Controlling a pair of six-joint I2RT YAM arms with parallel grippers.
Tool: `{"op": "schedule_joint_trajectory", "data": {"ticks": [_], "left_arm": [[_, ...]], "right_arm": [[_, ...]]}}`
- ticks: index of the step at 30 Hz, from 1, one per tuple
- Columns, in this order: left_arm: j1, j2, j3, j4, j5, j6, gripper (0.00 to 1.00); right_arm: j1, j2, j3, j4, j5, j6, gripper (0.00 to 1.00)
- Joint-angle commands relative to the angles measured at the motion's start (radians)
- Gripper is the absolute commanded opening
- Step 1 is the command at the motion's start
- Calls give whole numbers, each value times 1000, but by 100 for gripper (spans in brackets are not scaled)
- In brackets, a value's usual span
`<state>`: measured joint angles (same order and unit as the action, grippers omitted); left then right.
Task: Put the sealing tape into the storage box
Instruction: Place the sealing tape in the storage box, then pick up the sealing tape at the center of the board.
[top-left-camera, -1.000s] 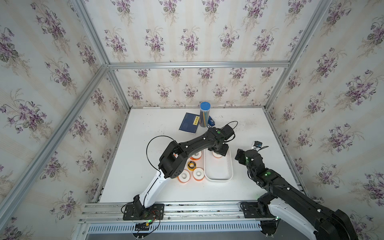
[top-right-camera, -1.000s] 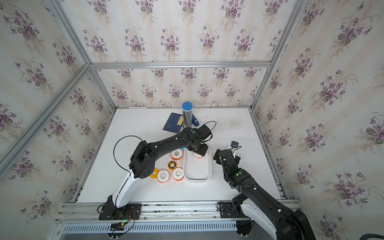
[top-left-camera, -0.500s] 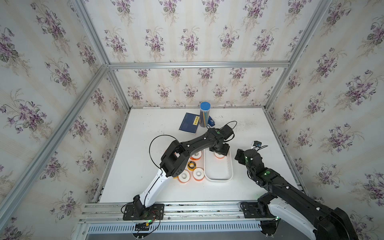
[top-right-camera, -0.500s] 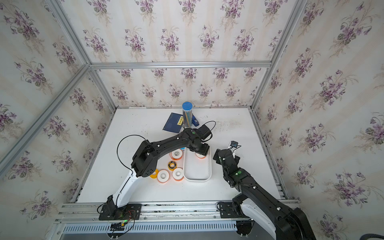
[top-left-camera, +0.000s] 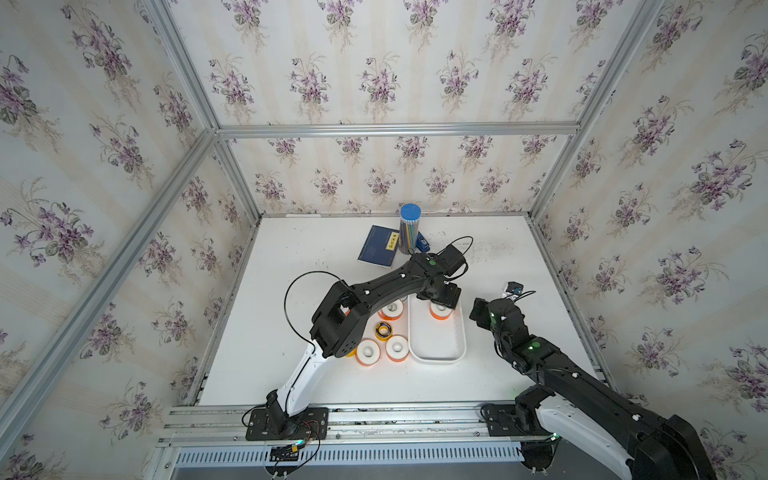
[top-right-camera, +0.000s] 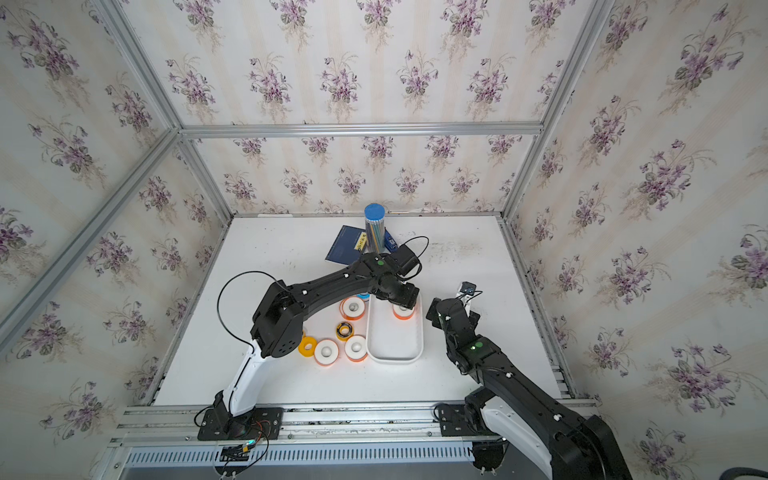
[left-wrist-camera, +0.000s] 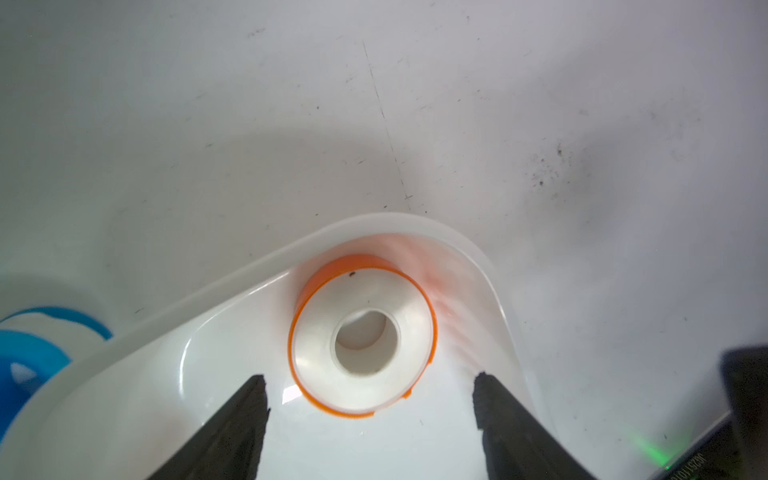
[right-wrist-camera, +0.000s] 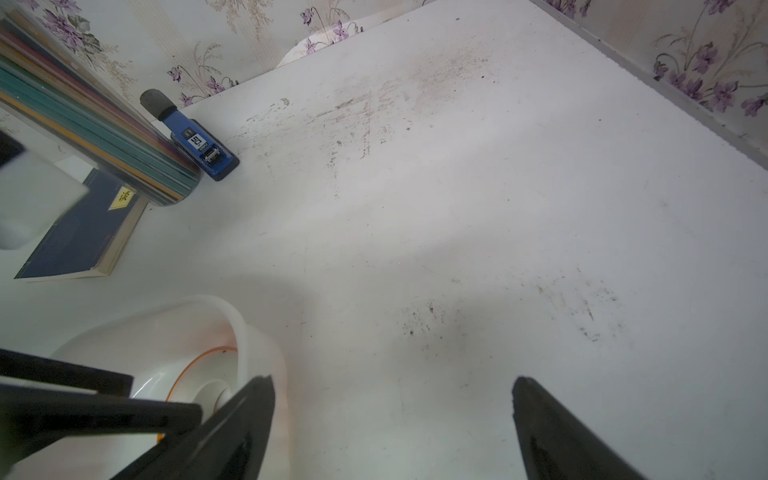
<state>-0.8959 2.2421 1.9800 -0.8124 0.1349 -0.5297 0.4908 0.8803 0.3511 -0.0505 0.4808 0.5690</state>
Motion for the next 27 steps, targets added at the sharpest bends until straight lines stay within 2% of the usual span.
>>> {"op": "schedule_joint_trajectory", "data": {"ticks": [1, 6, 14, 18, 20, 24, 27], "left_arm": [[2, -118, -59, 9, -37, 25, 78], [5, -362, -256, 4, -108, 52, 78], [45, -804, -615, -62, -222, 65, 79], [87, -995, -732, -122, -254, 56, 79], [100, -1083, -789, -146, -283, 45, 80], [110, -1243, -907, -151, -350, 24, 80], [114, -1331, -972, -163, -405, 17, 81]], "right_arm": [[0, -3, 9, -9, 10, 0, 93], [0, -7, 16, -2, -6, -23, 96], [11, 70, 188, -67, -206, -124, 92], [40, 202, 347, -150, -292, -187, 90], [133, 285, 443, -189, -317, -224, 90], [211, 464, 630, -270, -437, -276, 91], [278, 601, 764, -350, -445, -331, 91]]}}
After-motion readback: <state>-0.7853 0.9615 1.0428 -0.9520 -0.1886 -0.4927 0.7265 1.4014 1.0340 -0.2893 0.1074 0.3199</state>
